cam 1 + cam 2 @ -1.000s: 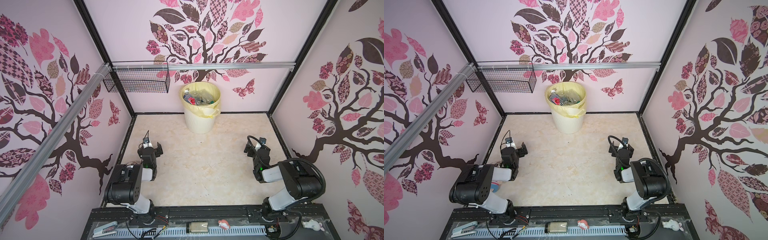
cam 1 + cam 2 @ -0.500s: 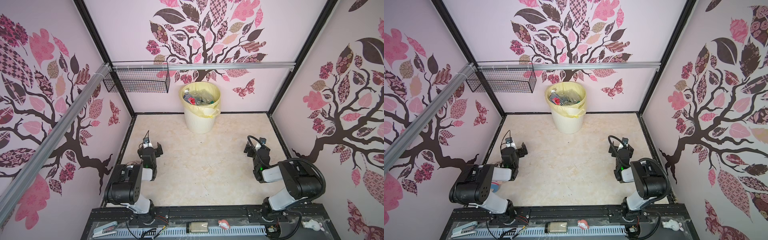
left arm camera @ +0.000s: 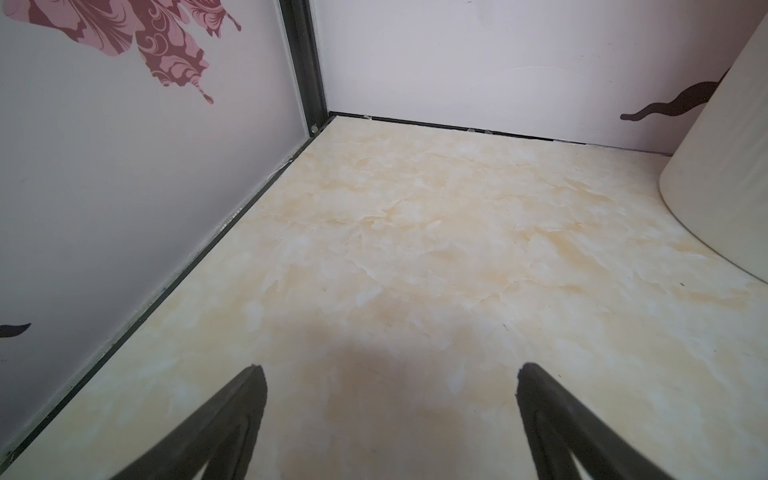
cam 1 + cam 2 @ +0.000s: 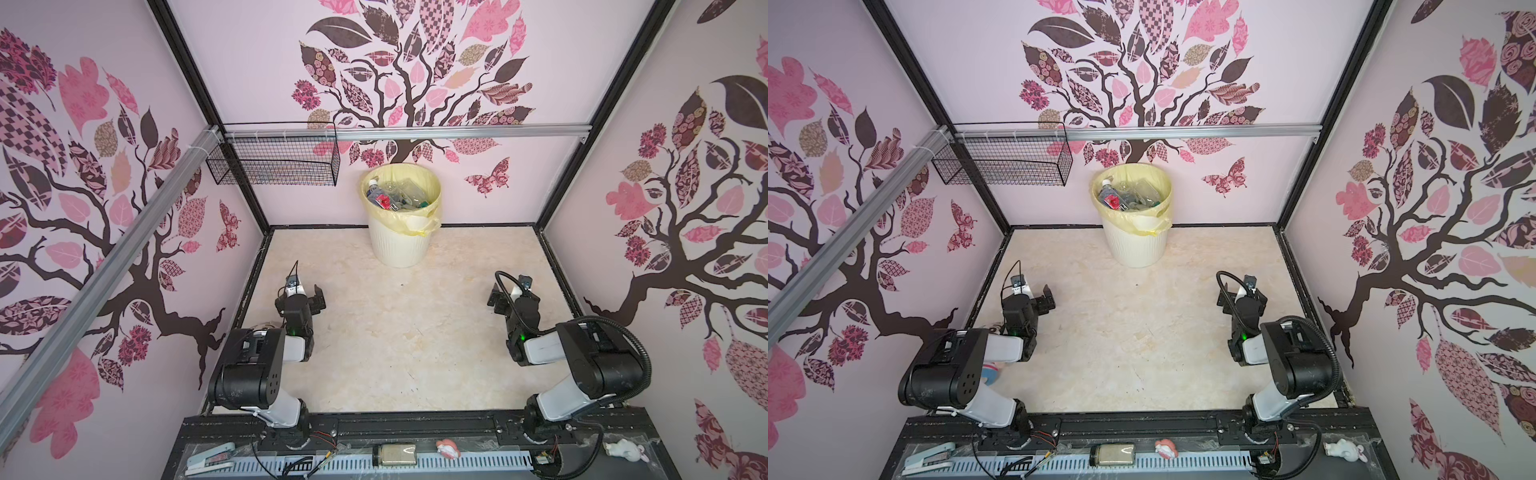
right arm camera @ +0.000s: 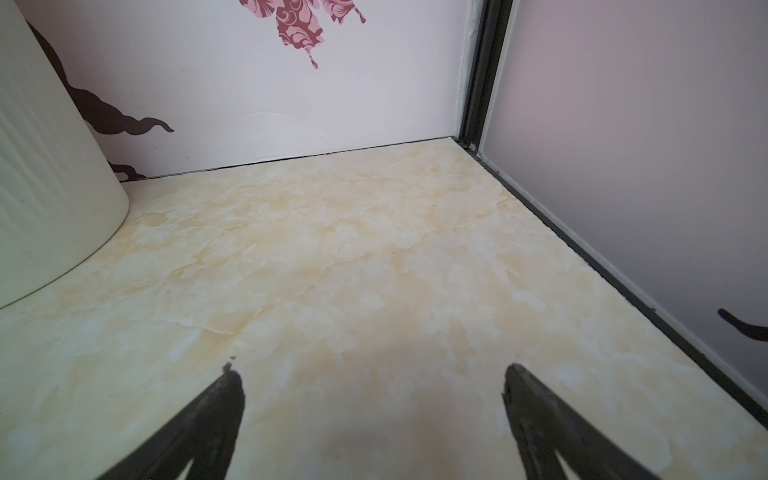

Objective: Throw the plastic bottles in the bin

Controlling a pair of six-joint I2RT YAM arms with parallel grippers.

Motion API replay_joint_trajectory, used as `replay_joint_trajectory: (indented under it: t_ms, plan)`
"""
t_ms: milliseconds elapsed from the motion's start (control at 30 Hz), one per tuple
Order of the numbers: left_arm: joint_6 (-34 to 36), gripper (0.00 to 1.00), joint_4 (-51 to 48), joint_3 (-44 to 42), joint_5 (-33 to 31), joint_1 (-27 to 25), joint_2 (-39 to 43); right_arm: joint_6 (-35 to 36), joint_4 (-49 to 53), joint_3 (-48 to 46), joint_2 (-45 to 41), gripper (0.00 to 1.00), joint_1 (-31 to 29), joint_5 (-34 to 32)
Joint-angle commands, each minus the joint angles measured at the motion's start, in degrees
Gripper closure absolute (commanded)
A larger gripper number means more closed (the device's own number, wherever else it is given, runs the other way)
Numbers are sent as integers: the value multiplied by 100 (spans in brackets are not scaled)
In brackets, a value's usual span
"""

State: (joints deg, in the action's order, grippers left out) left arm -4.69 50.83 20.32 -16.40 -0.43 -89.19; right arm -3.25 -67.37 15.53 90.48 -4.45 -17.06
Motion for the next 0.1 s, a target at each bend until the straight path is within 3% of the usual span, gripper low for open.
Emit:
replay_joint_trajectory:
  t_ms: [0,67]
  plan:
    - [14,3,14,96,-39,-8,2,-131,-43,-2,-114,1,89,185]
    - [20,3,11,95,-38,-8,8,-73,-19,26,-118,0,76,186]
